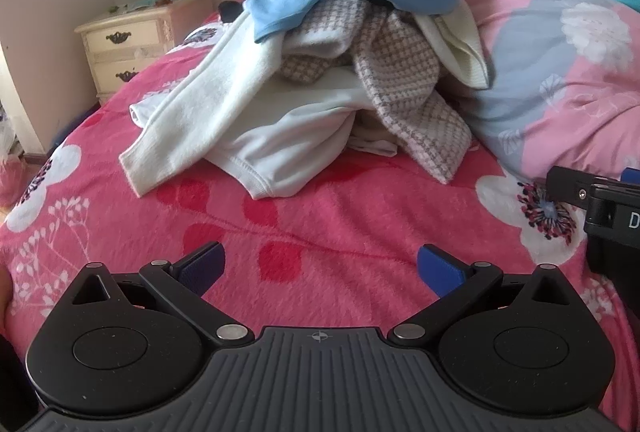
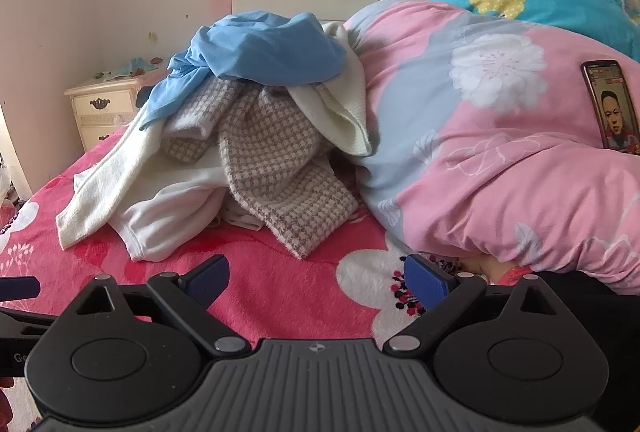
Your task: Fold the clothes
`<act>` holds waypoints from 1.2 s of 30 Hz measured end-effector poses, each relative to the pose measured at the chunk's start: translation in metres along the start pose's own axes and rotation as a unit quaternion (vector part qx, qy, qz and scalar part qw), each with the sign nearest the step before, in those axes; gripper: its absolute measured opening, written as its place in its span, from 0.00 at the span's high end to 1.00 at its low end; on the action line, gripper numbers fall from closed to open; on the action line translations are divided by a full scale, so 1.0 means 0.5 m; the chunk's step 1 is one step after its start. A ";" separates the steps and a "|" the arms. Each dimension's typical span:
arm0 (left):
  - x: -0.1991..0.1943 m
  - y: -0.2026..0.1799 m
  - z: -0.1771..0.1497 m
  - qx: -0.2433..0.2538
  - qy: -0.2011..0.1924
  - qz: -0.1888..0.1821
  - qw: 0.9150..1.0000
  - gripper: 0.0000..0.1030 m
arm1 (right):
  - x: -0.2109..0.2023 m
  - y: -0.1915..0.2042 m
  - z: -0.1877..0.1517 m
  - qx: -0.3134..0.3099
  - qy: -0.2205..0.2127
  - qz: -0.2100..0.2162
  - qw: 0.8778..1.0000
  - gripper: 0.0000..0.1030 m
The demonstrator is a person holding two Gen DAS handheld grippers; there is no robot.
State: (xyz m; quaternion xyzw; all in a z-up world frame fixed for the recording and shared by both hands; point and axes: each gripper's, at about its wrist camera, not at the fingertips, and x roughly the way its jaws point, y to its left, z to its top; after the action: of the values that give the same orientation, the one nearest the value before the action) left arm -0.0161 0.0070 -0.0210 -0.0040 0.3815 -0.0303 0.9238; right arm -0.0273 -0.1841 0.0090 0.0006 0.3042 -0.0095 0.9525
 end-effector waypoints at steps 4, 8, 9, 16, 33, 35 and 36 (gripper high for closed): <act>0.001 0.005 0.001 -0.004 0.000 0.001 1.000 0.00 | 0.003 0.003 0.002 -0.002 0.001 0.000 1.000 0.06; 0.001 0.008 0.002 -0.007 -0.001 0.001 1.000 0.00 | 0.005 0.008 0.001 -0.004 0.003 0.001 1.000 0.06; 0.001 0.008 0.002 -0.008 -0.001 0.000 1.000 0.00 | 0.005 0.008 0.001 -0.005 0.002 0.001 1.000 0.06; 0.002 0.016 -0.001 -0.014 -0.006 -0.008 1.000 0.00 | 0.010 0.009 0.000 -0.008 -0.004 0.003 1.000 0.06; 0.085 -0.011 0.325 -0.020 -0.152 -0.032 0.988 0.00 | 0.224 -0.043 0.344 -0.105 -0.159 0.124 0.974 0.06; 0.127 -0.038 0.398 -0.024 -0.164 -0.043 0.985 0.00 | 0.277 -0.045 0.394 -0.088 -0.160 0.143 0.973 0.07; 0.152 -0.048 0.425 -0.028 -0.165 -0.045 0.985 0.00 | 0.304 -0.047 0.418 -0.077 -0.159 0.153 0.972 0.07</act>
State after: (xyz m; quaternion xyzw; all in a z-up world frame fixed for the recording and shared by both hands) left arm 0.1864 -0.0246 0.0767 -0.0521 0.2245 -0.0595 0.9713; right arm 0.2171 -0.2118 0.0911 -0.0274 0.1453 0.1593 0.9761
